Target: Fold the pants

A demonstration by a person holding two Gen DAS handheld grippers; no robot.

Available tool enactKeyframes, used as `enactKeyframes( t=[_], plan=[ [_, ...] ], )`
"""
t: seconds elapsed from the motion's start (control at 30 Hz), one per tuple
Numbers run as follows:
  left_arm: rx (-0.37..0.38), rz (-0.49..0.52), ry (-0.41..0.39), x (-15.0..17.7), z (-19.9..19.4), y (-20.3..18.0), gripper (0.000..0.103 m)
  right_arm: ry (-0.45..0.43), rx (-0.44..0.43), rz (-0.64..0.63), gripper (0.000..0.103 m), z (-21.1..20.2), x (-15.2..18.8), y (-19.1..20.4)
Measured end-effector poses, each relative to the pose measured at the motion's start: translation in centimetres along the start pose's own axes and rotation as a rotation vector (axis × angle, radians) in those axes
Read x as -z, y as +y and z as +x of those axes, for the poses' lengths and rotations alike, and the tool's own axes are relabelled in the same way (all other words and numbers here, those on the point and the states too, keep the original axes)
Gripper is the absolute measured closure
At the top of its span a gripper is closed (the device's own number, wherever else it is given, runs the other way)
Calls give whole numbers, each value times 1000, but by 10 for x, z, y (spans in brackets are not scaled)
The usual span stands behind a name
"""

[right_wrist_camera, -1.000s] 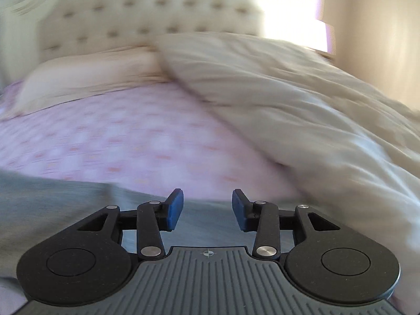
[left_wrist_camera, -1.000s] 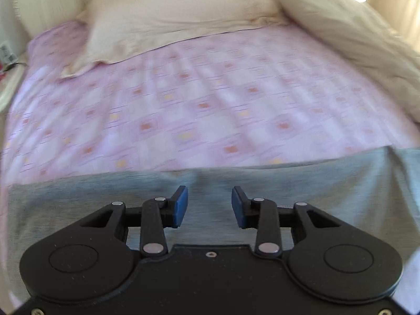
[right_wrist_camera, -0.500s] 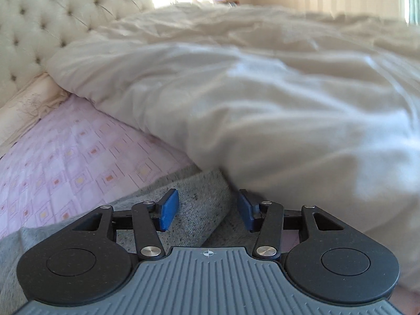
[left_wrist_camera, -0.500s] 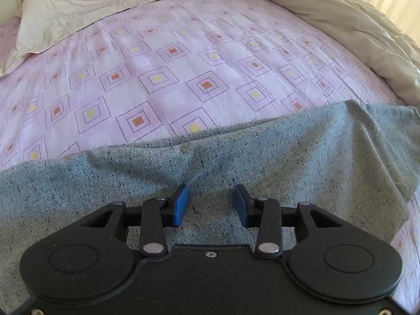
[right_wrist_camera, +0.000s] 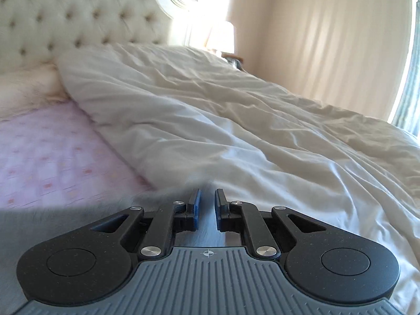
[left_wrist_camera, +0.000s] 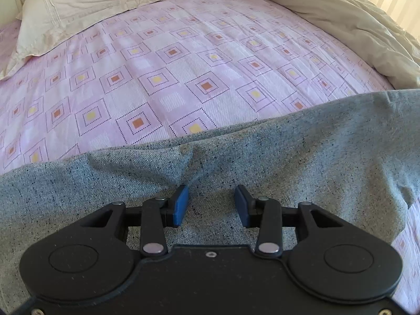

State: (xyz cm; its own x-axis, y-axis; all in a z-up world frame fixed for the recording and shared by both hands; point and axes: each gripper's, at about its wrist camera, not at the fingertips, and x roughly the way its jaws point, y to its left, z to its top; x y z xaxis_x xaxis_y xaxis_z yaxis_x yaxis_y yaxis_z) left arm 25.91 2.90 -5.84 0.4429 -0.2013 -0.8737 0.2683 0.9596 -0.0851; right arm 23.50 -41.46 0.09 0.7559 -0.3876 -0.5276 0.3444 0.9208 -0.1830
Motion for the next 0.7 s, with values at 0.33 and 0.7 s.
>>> enactKeyframes(
  t=[0.33, 0.7],
  plan=[
    [-9, 3, -27, 5, -2, -1, 54, 22, -187, -55, 72, -2, 20, 10],
    [-4, 13, -23, 3, -2, -1, 54, 148, -258, -277, 72, -7, 88, 37]
  ],
)
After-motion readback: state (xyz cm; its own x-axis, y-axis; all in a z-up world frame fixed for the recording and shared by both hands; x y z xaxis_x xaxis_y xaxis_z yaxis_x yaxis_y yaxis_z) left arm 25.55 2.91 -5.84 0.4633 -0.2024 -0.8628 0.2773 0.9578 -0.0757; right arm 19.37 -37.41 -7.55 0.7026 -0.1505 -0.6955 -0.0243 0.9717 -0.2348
